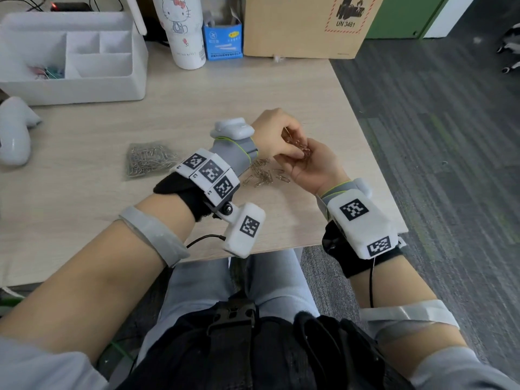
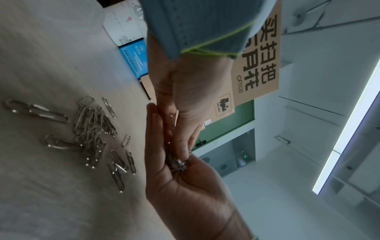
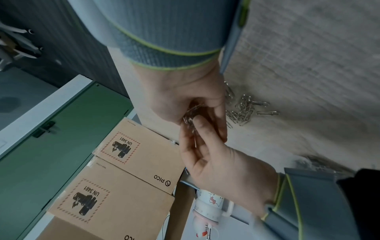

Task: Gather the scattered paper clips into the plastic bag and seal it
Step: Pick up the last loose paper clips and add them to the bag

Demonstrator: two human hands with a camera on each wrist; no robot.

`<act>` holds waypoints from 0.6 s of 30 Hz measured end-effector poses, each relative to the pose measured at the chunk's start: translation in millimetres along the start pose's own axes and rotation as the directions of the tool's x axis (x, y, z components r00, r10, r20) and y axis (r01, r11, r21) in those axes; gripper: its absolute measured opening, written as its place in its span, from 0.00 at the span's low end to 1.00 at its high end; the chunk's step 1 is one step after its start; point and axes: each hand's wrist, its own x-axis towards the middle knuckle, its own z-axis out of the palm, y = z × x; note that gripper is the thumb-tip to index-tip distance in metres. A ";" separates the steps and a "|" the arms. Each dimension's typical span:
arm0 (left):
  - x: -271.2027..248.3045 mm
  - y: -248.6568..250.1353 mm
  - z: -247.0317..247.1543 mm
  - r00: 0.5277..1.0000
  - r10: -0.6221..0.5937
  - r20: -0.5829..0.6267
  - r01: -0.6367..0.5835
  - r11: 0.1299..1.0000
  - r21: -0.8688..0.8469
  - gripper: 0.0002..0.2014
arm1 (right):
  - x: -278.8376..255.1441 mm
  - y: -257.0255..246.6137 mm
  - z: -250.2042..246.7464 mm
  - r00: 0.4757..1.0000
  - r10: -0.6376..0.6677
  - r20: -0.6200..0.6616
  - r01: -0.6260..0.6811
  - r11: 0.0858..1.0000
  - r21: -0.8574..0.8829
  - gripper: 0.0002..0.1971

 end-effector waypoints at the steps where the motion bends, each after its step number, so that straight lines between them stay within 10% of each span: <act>1: -0.2 1.6 -0.9 1.000 0.008 0.008 -0.008 1.000 -0.016 0.12 | 0.1 -0.7 -0.8 1.000 -0.002 0.000 0.002 1.000 0.018 0.26; 7: -11.8 -4.8 -21.5 0.989 0.022 -0.145 -0.023 1.000 -0.007 0.22 | -2.2 -7.8 -13.3 0.998 -0.035 -0.043 0.040 0.992 0.121 0.18; 13: -32.1 -27.6 -6.8 0.963 -0.233 0.133 0.152 0.882 0.446 0.44 | -7.0 -9.3 -20.5 0.991 -0.112 -0.075 0.117 0.991 0.069 0.15; 18: -33.5 -39.5 1.7 0.985 -0.167 0.038 0.153 0.959 0.237 0.24 | -9.5 -6.4 -22.2 0.987 -0.125 -0.098 0.133 0.988 0.084 0.16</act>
